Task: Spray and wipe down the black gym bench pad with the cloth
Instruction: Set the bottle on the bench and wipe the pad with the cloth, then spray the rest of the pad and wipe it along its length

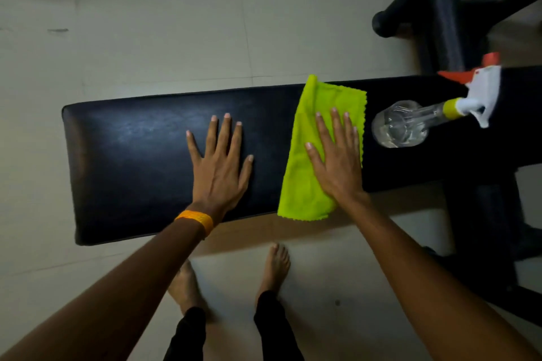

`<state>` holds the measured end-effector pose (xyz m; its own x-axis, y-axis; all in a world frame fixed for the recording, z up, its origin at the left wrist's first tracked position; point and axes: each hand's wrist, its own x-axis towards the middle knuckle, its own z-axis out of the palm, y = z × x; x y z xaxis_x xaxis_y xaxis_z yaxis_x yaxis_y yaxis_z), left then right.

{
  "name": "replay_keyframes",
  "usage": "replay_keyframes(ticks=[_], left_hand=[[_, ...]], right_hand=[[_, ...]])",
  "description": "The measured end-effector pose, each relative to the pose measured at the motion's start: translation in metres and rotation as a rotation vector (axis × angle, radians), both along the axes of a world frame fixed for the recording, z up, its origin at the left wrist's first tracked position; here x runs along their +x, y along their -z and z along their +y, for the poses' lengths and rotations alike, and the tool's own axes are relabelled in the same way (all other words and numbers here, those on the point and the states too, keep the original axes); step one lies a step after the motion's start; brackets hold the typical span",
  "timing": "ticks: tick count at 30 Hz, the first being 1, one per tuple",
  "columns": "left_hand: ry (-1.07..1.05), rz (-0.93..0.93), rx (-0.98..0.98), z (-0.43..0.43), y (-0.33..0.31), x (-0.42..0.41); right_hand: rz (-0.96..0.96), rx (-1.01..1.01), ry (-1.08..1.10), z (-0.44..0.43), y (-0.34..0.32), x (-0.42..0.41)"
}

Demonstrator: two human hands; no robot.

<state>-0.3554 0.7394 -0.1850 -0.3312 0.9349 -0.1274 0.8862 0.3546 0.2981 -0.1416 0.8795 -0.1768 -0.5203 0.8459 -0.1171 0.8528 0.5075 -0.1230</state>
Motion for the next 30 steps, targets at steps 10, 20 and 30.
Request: replay_keyframes(ticks=[10,20,30], left_hand=[[0.008,-0.131,-0.023,0.052,-0.029,0.055],[0.143,-0.09,-0.151,0.094,-0.054,0.111],[0.223,-0.123,-0.122,0.124,-0.046,0.111]], right_hand=[[0.205,-0.181,-0.093,-0.006,-0.013,0.006],[0.736,-0.101,0.508,0.022,-0.083,0.08],[0.935,-0.004,0.655,0.093,-0.116,0.058]])
